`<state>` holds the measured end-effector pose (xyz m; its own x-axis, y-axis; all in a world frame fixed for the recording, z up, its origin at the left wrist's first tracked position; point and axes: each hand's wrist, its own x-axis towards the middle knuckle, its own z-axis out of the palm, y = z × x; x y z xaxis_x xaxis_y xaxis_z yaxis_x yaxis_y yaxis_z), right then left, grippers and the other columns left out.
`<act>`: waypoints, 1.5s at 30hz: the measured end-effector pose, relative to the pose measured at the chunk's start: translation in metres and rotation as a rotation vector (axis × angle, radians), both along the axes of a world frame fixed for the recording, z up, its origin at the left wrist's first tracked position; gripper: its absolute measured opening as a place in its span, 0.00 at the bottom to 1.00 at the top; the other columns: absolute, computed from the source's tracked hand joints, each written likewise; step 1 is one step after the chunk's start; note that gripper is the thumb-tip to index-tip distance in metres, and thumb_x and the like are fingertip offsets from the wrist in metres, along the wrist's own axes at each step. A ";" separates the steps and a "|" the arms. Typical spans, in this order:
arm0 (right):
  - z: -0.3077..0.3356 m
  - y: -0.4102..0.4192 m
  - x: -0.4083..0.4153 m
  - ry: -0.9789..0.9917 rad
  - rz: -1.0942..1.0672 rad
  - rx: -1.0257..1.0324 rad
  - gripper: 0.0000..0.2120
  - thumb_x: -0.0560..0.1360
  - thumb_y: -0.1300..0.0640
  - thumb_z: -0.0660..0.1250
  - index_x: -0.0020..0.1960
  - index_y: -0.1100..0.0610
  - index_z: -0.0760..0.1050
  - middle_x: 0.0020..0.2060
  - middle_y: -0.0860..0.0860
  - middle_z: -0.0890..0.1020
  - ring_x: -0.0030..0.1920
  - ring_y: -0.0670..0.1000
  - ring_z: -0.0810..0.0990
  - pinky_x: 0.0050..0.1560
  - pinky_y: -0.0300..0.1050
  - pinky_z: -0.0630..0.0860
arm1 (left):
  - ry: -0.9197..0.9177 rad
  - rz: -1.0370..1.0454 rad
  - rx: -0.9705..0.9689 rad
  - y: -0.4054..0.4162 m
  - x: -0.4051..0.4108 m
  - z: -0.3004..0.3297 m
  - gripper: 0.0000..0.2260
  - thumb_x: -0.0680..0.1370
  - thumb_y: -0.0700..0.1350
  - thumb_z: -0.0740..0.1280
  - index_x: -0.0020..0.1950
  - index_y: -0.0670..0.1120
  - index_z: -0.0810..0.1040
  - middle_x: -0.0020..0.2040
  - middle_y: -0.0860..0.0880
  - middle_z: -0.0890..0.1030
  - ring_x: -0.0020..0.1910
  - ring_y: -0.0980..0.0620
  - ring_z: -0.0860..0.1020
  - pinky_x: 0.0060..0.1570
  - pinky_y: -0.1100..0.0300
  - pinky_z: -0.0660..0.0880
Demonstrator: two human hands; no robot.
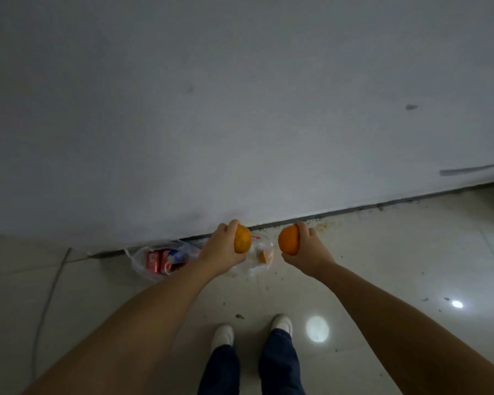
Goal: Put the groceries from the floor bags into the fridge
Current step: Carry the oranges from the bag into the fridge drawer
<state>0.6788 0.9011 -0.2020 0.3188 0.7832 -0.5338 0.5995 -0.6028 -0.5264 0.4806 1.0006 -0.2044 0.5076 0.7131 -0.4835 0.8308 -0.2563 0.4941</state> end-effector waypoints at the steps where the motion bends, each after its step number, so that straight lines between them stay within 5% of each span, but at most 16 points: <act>1: 0.012 -0.007 0.000 -0.012 -0.024 0.008 0.39 0.71 0.50 0.72 0.74 0.53 0.53 0.68 0.57 0.64 0.62 0.60 0.73 0.56 0.51 0.74 | -0.007 -0.028 0.015 -0.002 0.002 0.010 0.33 0.71 0.53 0.71 0.70 0.51 0.59 0.64 0.43 0.68 0.59 0.42 0.73 0.55 0.48 0.74; 9: 0.089 -0.115 -0.016 -0.104 -0.378 0.106 0.39 0.70 0.49 0.73 0.73 0.52 0.54 0.68 0.56 0.64 0.62 0.60 0.73 0.57 0.52 0.74 | -0.058 -0.437 0.094 -0.041 0.035 0.083 0.33 0.71 0.55 0.71 0.70 0.52 0.59 0.64 0.45 0.68 0.59 0.45 0.73 0.54 0.54 0.72; 16: 0.143 -0.287 -0.052 -0.225 -0.781 0.115 0.41 0.70 0.47 0.72 0.74 0.50 0.52 0.67 0.54 0.65 0.61 0.58 0.74 0.58 0.51 0.75 | -0.163 -0.874 0.158 -0.155 0.096 0.146 0.33 0.71 0.53 0.71 0.71 0.50 0.59 0.64 0.44 0.69 0.57 0.44 0.75 0.56 0.52 0.75; 26: 0.191 -0.594 -0.169 -0.365 -1.336 0.087 0.39 0.69 0.49 0.73 0.73 0.53 0.57 0.66 0.56 0.67 0.61 0.57 0.74 0.58 0.48 0.72 | -0.321 -1.343 0.150 -0.445 0.114 0.190 0.34 0.71 0.52 0.72 0.72 0.50 0.59 0.66 0.44 0.68 0.60 0.43 0.74 0.59 0.51 0.74; 36: 0.224 -0.889 -0.323 -0.469 -1.650 -0.077 0.39 0.70 0.48 0.72 0.74 0.54 0.55 0.67 0.57 0.67 0.61 0.57 0.73 0.56 0.47 0.72 | -0.460 -1.641 -0.058 -0.798 0.026 0.213 0.32 0.71 0.51 0.72 0.70 0.49 0.61 0.64 0.44 0.68 0.57 0.43 0.74 0.49 0.57 0.72; 41: 0.240 -0.984 -0.336 -0.532 -1.767 -0.071 0.41 0.70 0.48 0.72 0.75 0.54 0.53 0.67 0.58 0.66 0.62 0.59 0.73 0.60 0.52 0.73 | -0.482 -1.723 -0.087 -0.904 0.031 0.229 0.32 0.70 0.51 0.73 0.69 0.48 0.62 0.62 0.42 0.70 0.57 0.44 0.74 0.56 0.52 0.74; 45: 0.261 -1.056 -0.304 -0.609 -1.760 -0.060 0.40 0.70 0.49 0.73 0.74 0.54 0.55 0.65 0.60 0.67 0.60 0.61 0.74 0.59 0.53 0.73 | -0.576 -1.751 -0.046 -0.968 0.069 0.249 0.30 0.70 0.52 0.73 0.68 0.49 0.63 0.61 0.44 0.70 0.54 0.44 0.75 0.53 0.51 0.76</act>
<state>0.3752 -0.1549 0.0592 0.7738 -0.6306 -0.0597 -0.5810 -0.6690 -0.4635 0.5500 0.0328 0.0443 0.6536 -0.7568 -0.0038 -0.5942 -0.5162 0.6168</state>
